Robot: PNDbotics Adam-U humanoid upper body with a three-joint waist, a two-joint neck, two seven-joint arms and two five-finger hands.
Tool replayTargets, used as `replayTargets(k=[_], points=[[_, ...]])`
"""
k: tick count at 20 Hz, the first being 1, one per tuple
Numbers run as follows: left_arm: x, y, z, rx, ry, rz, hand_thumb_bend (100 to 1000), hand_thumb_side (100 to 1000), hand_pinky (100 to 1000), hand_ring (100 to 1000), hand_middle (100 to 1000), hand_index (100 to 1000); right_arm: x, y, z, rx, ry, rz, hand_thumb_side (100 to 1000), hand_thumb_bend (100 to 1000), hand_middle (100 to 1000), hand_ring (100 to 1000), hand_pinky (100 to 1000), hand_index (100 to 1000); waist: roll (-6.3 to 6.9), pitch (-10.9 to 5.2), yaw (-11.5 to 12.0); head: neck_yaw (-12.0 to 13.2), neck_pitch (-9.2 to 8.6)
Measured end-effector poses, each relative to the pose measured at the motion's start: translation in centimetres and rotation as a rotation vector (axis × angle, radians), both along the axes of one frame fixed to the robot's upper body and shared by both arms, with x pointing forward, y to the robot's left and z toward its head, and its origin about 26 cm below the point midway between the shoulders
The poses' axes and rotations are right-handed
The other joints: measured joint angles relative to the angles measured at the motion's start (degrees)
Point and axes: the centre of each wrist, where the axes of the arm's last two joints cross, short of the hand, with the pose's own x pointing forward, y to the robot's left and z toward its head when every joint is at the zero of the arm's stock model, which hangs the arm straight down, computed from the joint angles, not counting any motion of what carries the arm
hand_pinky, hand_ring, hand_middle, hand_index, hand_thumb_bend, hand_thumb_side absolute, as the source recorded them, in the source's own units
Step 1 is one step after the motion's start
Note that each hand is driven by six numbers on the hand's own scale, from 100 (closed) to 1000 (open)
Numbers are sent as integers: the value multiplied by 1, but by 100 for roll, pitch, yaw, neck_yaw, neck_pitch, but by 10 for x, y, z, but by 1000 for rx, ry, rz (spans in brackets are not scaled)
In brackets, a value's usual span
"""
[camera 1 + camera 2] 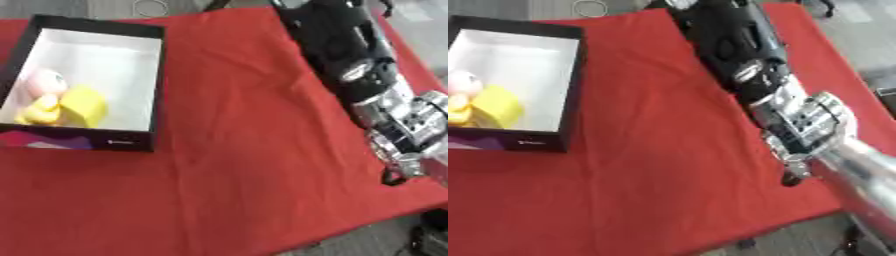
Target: Pick up objects on the table and place them in the box.
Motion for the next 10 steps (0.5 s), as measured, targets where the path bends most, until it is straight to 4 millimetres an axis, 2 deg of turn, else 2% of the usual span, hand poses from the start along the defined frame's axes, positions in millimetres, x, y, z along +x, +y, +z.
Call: replayTargets(k=[4, 6, 10], points=[[2, -1, -2, 7, 19, -12, 906, 565, 822, 702, 739, 807, -18, -39, -11, 133, 57, -34, 427, 100, 814, 846, 943, 861, 0, 0, -63, 116, -8], [3, -3, -2, 7, 20, -20, 908, 565, 821, 701, 739, 806, -24, -55, -21, 217, 95, -54, 466, 100, 815, 849, 961, 860, 5, 0, -71, 174, -15], [4, -4, -5, -1, 29, -29, 911, 565, 821, 701, 739, 806, -33, -77, -44, 447, 152, -63, 334, 275, 801, 841, 975, 852, 133, 2, -87, 321, -67]])
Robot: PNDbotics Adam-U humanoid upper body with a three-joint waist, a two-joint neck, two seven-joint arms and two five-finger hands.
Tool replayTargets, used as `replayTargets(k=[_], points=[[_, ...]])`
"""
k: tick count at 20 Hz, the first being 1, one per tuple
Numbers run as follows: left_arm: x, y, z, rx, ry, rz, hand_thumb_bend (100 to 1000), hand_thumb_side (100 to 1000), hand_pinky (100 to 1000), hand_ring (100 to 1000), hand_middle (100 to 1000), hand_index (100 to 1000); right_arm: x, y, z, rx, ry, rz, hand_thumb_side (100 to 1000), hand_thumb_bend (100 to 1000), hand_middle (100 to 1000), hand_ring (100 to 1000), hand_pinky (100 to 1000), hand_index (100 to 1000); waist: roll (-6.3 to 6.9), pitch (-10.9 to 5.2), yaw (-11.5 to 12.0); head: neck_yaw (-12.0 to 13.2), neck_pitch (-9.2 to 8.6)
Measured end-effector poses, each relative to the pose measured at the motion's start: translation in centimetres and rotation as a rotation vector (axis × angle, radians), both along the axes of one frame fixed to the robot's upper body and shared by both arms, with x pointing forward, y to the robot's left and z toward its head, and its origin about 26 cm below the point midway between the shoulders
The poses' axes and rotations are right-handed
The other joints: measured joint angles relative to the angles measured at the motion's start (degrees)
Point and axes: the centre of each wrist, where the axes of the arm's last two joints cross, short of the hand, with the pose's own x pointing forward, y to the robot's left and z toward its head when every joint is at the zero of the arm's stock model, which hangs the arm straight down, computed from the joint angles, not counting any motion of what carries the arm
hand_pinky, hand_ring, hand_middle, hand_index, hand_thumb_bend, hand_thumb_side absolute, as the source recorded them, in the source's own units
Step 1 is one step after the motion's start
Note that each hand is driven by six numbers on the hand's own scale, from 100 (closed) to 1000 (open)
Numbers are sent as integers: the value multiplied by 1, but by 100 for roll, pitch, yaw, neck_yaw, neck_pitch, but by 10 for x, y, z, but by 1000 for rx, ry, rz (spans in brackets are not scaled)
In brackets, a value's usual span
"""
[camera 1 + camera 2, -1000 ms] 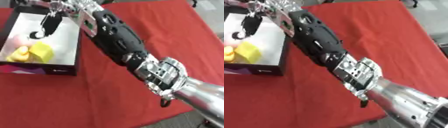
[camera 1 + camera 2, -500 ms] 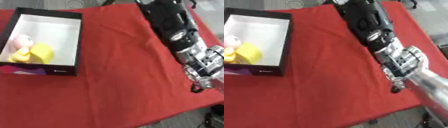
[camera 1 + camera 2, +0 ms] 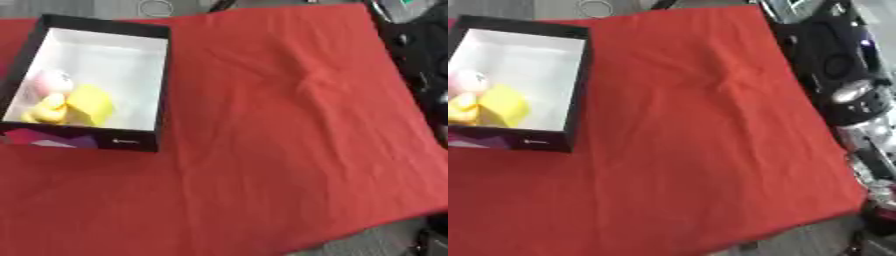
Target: Pick up objects on the table and place them in the box.
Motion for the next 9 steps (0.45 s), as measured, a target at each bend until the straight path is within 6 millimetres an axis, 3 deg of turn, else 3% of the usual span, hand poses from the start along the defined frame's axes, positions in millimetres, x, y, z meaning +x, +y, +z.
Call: replayTargets(k=[3, 9], points=[[1, -2, -1, -9, -2, -7, 912, 566, 821, 701, 739, 807, -7, -10, -13, 137, 2, 2, 284, 302, 792, 833, 976, 845, 41, 5, -9, 112, -50], [3, -6, -2, -20, -3, -23, 912, 566, 821, 700, 739, 807, -18, -15, -39, 315, -14, 7, 276, 278, 791, 825, 981, 844, 113, 12, 8, 295, -168]])
